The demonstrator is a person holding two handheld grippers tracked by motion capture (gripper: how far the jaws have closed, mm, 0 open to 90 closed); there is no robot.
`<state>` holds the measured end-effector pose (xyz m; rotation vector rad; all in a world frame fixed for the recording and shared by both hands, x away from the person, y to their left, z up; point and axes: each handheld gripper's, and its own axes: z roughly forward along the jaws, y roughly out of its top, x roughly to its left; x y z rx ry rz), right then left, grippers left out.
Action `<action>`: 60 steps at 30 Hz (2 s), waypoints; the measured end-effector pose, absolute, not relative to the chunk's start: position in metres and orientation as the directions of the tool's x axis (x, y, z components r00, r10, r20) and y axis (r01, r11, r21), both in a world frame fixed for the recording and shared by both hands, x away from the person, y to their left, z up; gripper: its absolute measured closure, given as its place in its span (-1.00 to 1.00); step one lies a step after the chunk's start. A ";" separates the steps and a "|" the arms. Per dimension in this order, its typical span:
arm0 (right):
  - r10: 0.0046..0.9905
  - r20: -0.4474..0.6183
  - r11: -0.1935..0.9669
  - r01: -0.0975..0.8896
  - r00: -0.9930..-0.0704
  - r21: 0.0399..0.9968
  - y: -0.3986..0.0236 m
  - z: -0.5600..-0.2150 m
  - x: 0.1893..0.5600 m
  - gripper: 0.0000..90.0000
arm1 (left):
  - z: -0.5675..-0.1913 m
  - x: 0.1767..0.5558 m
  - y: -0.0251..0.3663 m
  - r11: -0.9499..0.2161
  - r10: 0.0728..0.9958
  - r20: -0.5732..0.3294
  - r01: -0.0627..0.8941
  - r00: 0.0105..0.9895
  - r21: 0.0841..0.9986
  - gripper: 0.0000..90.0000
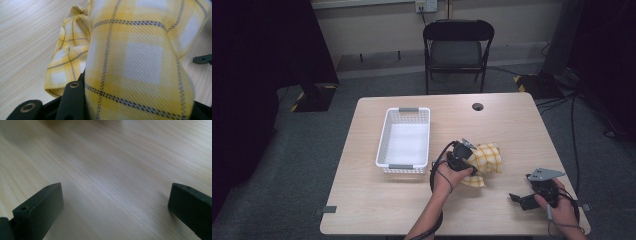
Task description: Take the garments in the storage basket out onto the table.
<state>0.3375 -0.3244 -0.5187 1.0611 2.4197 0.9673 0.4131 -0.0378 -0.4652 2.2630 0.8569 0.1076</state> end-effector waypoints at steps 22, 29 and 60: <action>0.742 -0.025 0.493 0.521 -0.670 0.697 -0.324 -0.519 0.337 -1.00 | -0.473 0.410 -0.042 -0.566 0.588 -0.140 0.530 0.796 0.632 0.18; 0.742 -0.025 0.493 0.521 -0.670 0.697 -0.324 -0.519 0.337 -1.00 | -0.474 0.409 -0.042 -0.573 0.587 -0.135 0.527 0.798 0.627 0.16; 0.742 -0.025 0.493 0.520 -0.670 0.697 -0.324 -0.519 0.337 -1.00 | -0.479 0.401 -0.038 -0.610 0.575 -0.098 0.505 0.812 0.611 -0.54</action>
